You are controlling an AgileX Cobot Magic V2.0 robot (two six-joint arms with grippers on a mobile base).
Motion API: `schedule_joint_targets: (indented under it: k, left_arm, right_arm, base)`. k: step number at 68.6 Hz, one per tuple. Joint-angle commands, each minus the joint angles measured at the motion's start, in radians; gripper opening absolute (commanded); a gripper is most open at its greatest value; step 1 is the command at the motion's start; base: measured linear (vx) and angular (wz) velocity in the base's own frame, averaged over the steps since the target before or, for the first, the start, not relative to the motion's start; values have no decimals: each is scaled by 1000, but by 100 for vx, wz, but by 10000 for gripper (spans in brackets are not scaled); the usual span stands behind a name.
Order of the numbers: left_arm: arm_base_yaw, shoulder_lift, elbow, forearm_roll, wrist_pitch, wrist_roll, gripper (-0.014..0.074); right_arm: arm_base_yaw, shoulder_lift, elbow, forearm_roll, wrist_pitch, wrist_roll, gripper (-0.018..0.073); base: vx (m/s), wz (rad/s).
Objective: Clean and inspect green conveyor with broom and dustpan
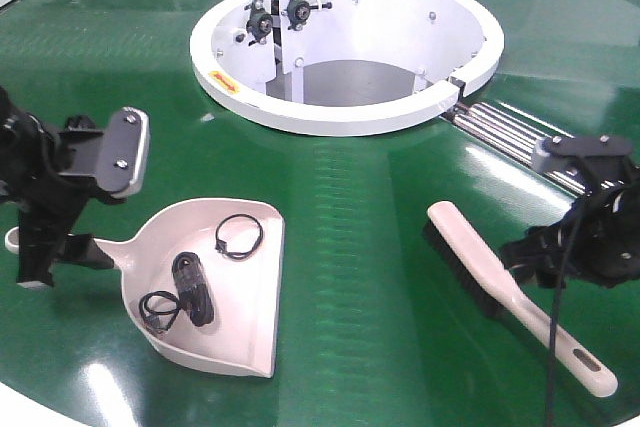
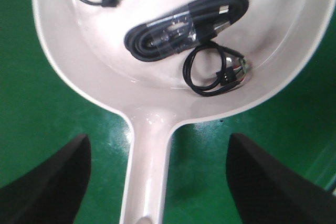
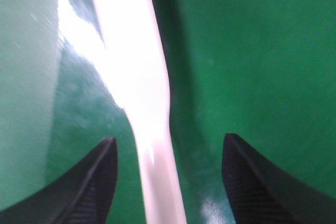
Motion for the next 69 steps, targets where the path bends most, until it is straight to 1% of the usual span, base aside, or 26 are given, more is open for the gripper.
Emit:
schedule_joint_targets:
  k: [1, 2, 3, 6, 7, 10, 13, 20, 22, 25, 28, 32, 36, 40, 45, 51, 57, 61, 64, 69]
  left_arm:
    - [-9, -122, -27, -90, 18, -74, 514]
    - [-9, -136, -27, -104, 23, -109, 514]
    - [-10, -150, -27, -111, 25, -121, 514]
    - [-10, -196, -27, -170, 26, -197, 514]
    - [-10, -212, -27, -184, 20, -234, 514]
    - [-10, -270, -27, -216, -3, -295, 514]
    - [-10, -311, -27, -235, -43, -335, 512]
    - [-10, -433, -27, -245, -163, -376, 512]
    - [-10, -472, -27, -245, -187, -399, 512]
    - [-10, -517, -27, -245, -220, -454, 512]
    - [-11, -568, -24, -245, -247, -537, 512]
    - [-18, -638, -2, -234, -307, -604, 512]
    - [-23, -701, 43, -235, -370, -654, 512]
    - [-33, -764, 116, -236, -430, -693, 512]
    - [-55, -834, 241, -236, -534, -709, 512]
    - [-77, -908, 452, -246, -721, -708, 512]
    - [-80, -973, 664, -248, -912, -710, 512]
    - [-80, -1013, 800, -277, -1051, -732, 512]
    - [-80, -1041, 876, -332, -1134, -765, 508]
    - [-80, -1080, 960, -396, -1211, -807, 482]
  right_arm:
    - [-5, -110, -25, -4, -75, -19, 426]
    - [-5, -124, -25, -4, -84, -22, 425]
    - [-5, -138, -25, -4, -97, -29, 424]
    - [-5, -182, -25, -4, -124, -48, 424]
    - [-5, -197, -25, -4, -136, -55, 424]
    - [-5, -247, -25, -4, -174, -67, 424]
    - [-5, -290, -25, -2, -204, -66, 424]
    - [-5, -384, -25, -2, -240, -66, 424]
    - [-5, -414, -25, -2, -242, -66, 424]
    - [-5, -447, -25, -2, -242, -66, 424]
    - [-5, -484, -12, -2, -247, -66, 424]
    - [-5, -536, 33, -1, -293, -64, 424]
    - [-5, -600, 109, -1, -360, -47, 424]
    - [-5, -675, 183, 2, -421, -39, 424]
    - [-2, -778, 279, 6, -513, -40, 424]
    - [29, -916, 391, -1, -637, -62, 424]
    - [74, -1048, 501, -11, -761, -72, 424]
    - [85, -1107, 562, -10, -823, -74, 424]
    - [84, -1133, 602, 2, -851, -72, 424]
    - [84, -1144, 658, 5, -887, -73, 424]
  base:
    - [0, 0]
    - [0, 0]
    - [0, 0]
    - [0, 0]
    - [0, 0]
    - [0, 0]
    - [0, 0]
    - [0, 0]
    - [0, 0]
    - [0, 0]
    - [0, 0]
    - [0, 0]
    - [0, 0]
    - [0, 0]
    - [0, 0]
    - [0, 0]
    - [0, 0]
    - [0, 0]
    - [0, 0]
    - [0, 0]
